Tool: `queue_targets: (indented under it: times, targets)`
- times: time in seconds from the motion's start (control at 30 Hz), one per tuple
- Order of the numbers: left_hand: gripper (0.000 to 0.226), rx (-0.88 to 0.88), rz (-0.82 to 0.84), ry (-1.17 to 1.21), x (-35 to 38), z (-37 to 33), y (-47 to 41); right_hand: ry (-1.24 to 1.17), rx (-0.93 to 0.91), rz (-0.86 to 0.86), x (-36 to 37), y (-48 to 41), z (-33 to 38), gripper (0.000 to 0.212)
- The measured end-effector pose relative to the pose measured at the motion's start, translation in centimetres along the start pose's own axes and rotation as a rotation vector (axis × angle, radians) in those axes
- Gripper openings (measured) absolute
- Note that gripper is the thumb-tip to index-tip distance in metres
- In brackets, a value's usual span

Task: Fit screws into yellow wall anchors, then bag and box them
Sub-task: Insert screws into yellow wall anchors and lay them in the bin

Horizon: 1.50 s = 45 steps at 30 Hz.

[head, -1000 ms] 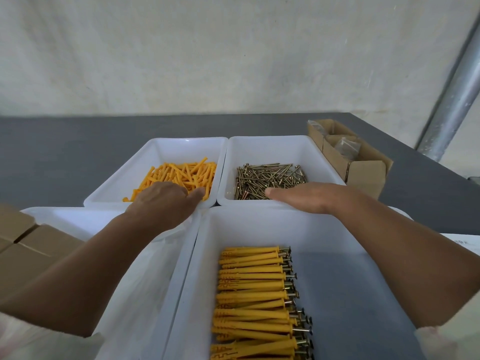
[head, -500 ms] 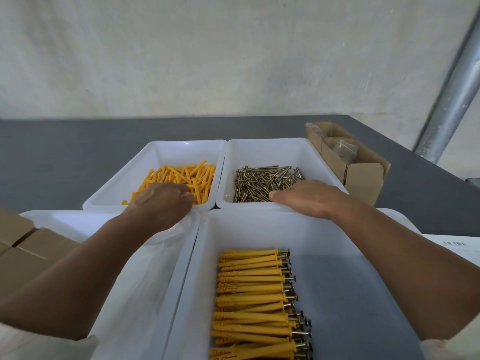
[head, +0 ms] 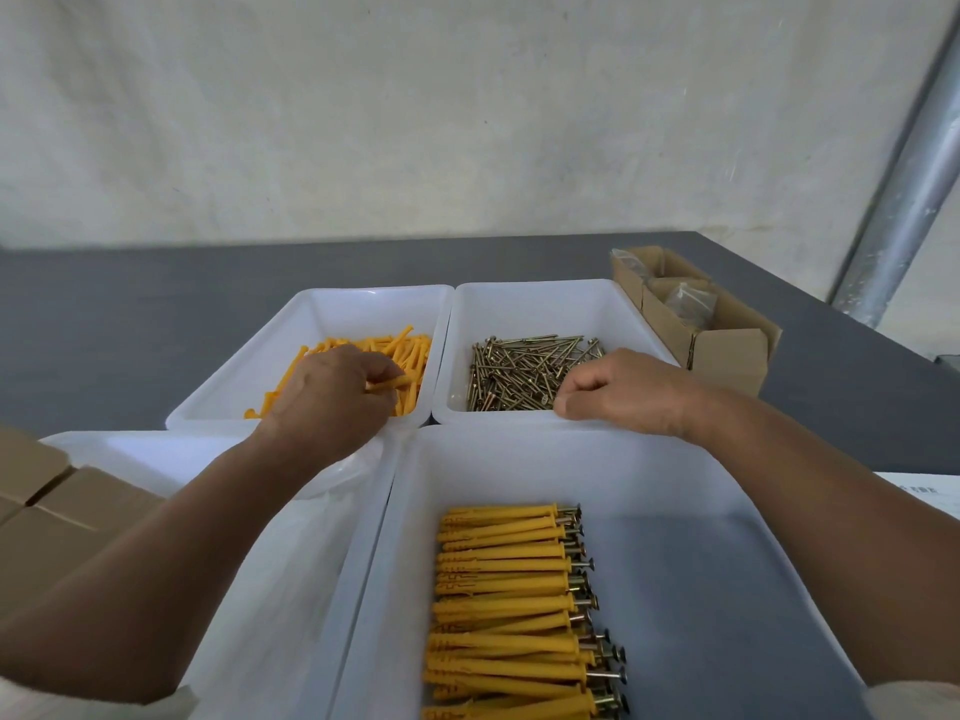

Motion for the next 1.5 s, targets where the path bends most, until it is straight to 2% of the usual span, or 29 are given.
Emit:
queue_targets:
  times: [0.13,0.3,0.47,0.53,0.6,0.67,0.77,0.9,1.07,1.17,1.33,1.5]
  targets:
    - [0.019,0.046,-0.143,0.14,-0.9,-0.8,-0.1,-0.025,-0.109,-0.094,-0.1,0.1,0.5,0.012]
    - [0.015,-0.07,-0.172,0.71,-1.5,-1.0,0.0,-0.163,-0.246,-0.287,-0.7,0.4,2.8,0.013]
    - [0.012,-0.299,-0.064,1.125,-0.6,-1.4,0.2,-0.384,-0.275,-0.25,-0.6,0.9,4.4,0.01]
    - [0.014,-0.346,-0.047,1.22,-0.3,-1.8,0.4,-0.507,-0.267,-0.189,-0.3,1.0,4.8,0.006]
    - [0.019,-0.381,-0.047,1.292,-0.1,-2.1,0.5,-0.585,-0.259,-0.148,-0.1,1.1,5.1,0.015]
    - [0.03,-0.411,-0.052,1.338,0.0,-2.3,0.6,-0.624,-0.259,-0.137,0.0,1.2,5.4,0.022]
    - [0.037,-0.448,-0.046,1.36,0.2,-2.3,0.7,-0.689,-0.266,-0.158,-0.1,1.5,5.9,0.018]
    - [0.029,-0.48,-0.041,1.378,0.4,-2.4,0.7,-0.776,-0.279,-0.254,-0.3,1.9,6.6,0.01]
    - [0.022,-0.488,-0.018,1.405,0.5,-2.4,0.6,-0.765,-0.278,-0.36,-0.5,2.0,6.9,0.008]
    - [0.024,-0.494,-0.007,1.412,0.5,-2.3,0.6,-0.772,-0.271,-0.389,-0.6,2.2,7.0,0.009]
    - [0.005,-0.509,0.023,1.404,0.7,-2.5,0.7,-0.758,-0.262,-0.411,-0.6,2.3,7.1,0.01]
    - [0.009,-0.548,0.008,1.44,0.7,-2.6,0.8,-0.77,-0.248,-0.416,-0.7,2.3,7.1,0.009]
Point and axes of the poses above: each hand's wrist, its own y-axis away from the middle knuckle, its own x-axis out of the palm, z = x × y, the point moved 3 cm from there along -y, towards the middle knuckle, and after that the axes turned 6 degrees about x, right-handed, at the moved point
